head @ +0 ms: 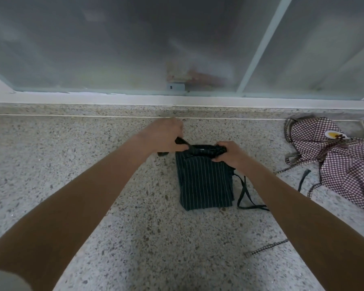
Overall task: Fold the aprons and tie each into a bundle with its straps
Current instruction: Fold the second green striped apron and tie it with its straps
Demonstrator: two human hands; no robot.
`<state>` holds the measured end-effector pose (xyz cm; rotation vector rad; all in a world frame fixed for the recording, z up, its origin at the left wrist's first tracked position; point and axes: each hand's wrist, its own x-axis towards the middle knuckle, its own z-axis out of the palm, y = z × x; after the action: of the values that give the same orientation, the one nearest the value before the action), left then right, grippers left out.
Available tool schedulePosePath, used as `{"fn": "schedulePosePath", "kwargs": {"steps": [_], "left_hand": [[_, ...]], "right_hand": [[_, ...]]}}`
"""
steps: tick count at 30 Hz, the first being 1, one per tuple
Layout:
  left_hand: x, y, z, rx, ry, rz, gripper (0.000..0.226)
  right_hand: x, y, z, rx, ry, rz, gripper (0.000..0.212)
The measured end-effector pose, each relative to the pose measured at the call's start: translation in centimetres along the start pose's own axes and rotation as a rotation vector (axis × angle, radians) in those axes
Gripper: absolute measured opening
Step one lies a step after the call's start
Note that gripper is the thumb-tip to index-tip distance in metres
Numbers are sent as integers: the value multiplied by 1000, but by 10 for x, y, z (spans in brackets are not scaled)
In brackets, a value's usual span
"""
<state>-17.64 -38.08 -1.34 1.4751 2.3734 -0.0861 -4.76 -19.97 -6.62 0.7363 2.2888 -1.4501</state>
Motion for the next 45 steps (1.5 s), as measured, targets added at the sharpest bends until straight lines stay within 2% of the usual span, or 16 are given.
{"fn": "schedulePosePath", "kwargs": {"steps": [4, 7, 9, 11, 14, 17, 22, 24, 26, 30, 31, 34, 36, 38, 42, 45], "left_hand": [[-17, 10, 17, 38, -13, -148, 66], [-15, 11, 39, 42, -151, -328, 107], [-5, 11, 47, -29, -165, -395, 118], [5, 10, 51, -195, -140, -425, 104], [10, 0, 52, -420, -128, -382, 63], [6, -2, 51, -578, -57, -331, 44], [-5, -1, 51, -440, 80, -295, 35], [-11, 4, 54, -405, 140, -298, 33], [-15, 10, 57, -442, 187, -330, 37], [-18, 10, 61, -574, 188, -402, 36], [-18, 8, 60, -626, 179, -391, 33], [-22, 8, 55, -838, 160, -399, 22], [-28, 11, 50, -1149, 124, -451, 12], [-33, 12, 48, -1380, 80, -458, 8], [-43, 13, 58, -1323, 90, -376, 7], [-50, 12, 74, -1093, 144, -330, 9]], "right_hand": [[4, 3, 6, 74, 96, 37, 28], [3, 0, 7, 146, 81, 77, 28], [3, -1, 7, 175, 59, 98, 26], [2, -2, 7, 168, 9, 92, 21], [-2, -5, 6, 84, -65, 52, 16], [-4, -6, 5, -46, -49, -8, 23], [-10, -8, 4, -711, 61, -14, 23], [-13, -12, 4, -833, 97, -5, 29], [-15, -15, 5, -694, 101, 11, 25], [-19, -14, 13, -80, 21, 134, 8], [-20, -14, 15, 62, 2, 159, 11], [-26, -15, 20, 342, -20, 186, 43], [-28, -15, 22, 381, -19, 184, 57], [-30, -13, 21, 359, -46, 185, 58], [-34, -6, 20, 356, -3, 125, 20], [-35, 5, 25, 223, 65, 25, 19]]}}
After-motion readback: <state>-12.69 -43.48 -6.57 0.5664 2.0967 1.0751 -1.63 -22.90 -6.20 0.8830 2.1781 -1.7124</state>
